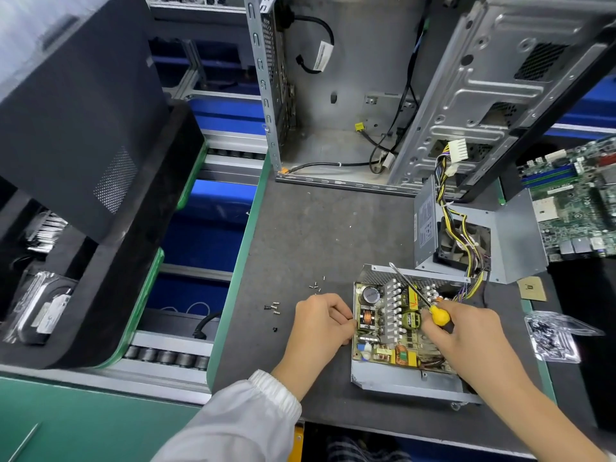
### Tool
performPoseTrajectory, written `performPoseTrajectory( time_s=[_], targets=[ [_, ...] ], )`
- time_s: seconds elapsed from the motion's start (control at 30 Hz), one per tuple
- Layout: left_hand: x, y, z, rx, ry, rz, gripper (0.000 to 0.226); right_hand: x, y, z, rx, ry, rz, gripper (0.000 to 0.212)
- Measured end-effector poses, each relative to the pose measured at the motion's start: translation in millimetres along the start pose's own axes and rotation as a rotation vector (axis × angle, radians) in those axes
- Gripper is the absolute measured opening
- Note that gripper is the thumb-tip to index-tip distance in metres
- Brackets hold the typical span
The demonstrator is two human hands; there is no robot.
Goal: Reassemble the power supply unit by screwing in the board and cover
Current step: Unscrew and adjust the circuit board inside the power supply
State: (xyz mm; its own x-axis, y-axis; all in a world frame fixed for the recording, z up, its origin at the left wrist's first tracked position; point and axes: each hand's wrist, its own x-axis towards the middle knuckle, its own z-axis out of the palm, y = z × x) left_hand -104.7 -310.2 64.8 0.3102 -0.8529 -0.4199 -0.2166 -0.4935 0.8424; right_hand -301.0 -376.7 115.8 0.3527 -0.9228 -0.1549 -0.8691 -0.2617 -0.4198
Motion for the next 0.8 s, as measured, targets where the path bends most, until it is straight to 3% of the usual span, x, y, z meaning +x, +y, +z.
performPoseTrajectory(
  time_s=[0.13,0.27,0.37,0.63,0.8],
  targets=[
    [-2.5,4.0,-13.0,-0.004,0.011,0.015,0.014,0.6,1.4,-4.2,0.006,-0.067,0.042,0.034],
    [4.1,0.5,-50.1,0.227,0.247,0.224,0.017,-1.9,-1.4,-21.9,-0.081,0.02,0.008,0.038],
    [14.8,-1.6,-64.5,0.339,0.308,0.255,0.012,0.2,-8.8,-28.1,-0.082,0.017,-0.032,0.032],
    [39.5,8.7,-59.9,0.392,0.186,0.265,0.005,1.9,-25.7,-27.4,-0.017,-0.058,-0.132,0.015],
    [31.2,-3.8,-97.9,0.358,0.18,0.197,0.01,-0.4,-25.1,-26.0,0.004,-0.056,-0.158,0.013]
  ],
)
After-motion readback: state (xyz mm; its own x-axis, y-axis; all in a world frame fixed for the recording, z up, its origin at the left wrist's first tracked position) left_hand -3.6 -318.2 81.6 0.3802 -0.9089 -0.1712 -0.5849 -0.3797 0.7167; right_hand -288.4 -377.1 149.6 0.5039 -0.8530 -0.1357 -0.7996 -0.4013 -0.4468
